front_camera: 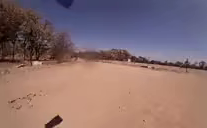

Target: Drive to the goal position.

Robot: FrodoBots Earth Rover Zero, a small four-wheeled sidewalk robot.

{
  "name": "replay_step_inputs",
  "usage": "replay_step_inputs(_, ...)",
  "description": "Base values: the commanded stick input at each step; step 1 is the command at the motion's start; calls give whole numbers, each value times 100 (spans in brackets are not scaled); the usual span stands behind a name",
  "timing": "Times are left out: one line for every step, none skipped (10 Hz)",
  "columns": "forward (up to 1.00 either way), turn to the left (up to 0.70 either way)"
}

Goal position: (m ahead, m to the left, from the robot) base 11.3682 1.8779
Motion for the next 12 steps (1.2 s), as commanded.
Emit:
replay_step_inputs(100, 0)
replay_step_inputs(100, 0)
replay_step_inputs(100, 0)
replay_step_inputs(100, 0)
replay_step_inputs(100, 0)
replay_step_inputs(100, 0)
replay_step_inputs(100, 0)
replay_step_inputs(100, 0)
replay_step_inputs(100, 0)
replay_step_inputs(100, 0)
replay_step_inputs(100, 0)
replay_step_inputs(100, 0)
